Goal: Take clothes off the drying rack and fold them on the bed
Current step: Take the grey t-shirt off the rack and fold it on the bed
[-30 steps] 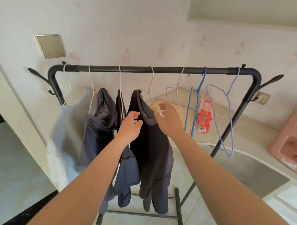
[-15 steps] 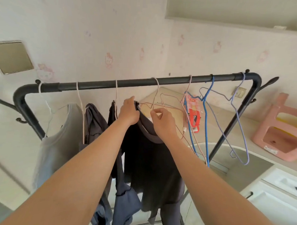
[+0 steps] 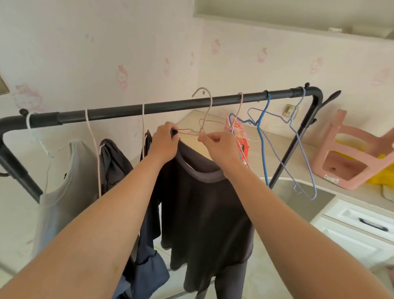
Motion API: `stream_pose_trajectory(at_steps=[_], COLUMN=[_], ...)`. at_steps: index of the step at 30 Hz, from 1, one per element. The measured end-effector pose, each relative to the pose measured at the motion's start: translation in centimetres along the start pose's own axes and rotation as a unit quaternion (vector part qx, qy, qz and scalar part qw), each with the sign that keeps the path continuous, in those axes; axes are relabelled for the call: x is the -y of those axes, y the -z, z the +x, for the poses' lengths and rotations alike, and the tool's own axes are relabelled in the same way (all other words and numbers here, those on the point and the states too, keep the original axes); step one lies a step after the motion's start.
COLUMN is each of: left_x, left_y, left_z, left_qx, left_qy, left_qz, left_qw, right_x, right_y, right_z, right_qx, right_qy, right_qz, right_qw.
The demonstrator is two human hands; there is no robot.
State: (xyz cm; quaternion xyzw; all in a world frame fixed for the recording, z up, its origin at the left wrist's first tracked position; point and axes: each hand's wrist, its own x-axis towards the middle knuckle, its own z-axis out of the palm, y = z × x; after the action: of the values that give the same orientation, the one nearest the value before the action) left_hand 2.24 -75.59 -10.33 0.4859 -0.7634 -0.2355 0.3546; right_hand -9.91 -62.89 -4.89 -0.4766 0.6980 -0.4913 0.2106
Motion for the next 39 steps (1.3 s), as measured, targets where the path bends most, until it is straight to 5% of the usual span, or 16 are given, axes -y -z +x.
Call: stream_pose_trajectory(at_steps=[5,25,39], left_x=[-1.0,-10.3,-15.1], left_y=[0.1,-10.8,-15.0], left_z=[-0.9,-21.1,-28.6], left_qx=[-0.089,0.093,0.134], left_qy=[-0.063,-0.232,-0.104], left_qz=[0.000,-0.055,-0.145], left_qw=[0.994,0.967,0.975], right_x=[1.0,-12.2,-18.7], right_y=[3.1,20.7,28.7], right_z=[-1.1,-18.0,-26.6], right_qx=[-0.019,-0.188,-0.171], right_qy=[-0.011,-0.148,-0.238], right_qz=[-0.015,-0.075,-0.119], right_qw=[1.000,0.968,0.949])
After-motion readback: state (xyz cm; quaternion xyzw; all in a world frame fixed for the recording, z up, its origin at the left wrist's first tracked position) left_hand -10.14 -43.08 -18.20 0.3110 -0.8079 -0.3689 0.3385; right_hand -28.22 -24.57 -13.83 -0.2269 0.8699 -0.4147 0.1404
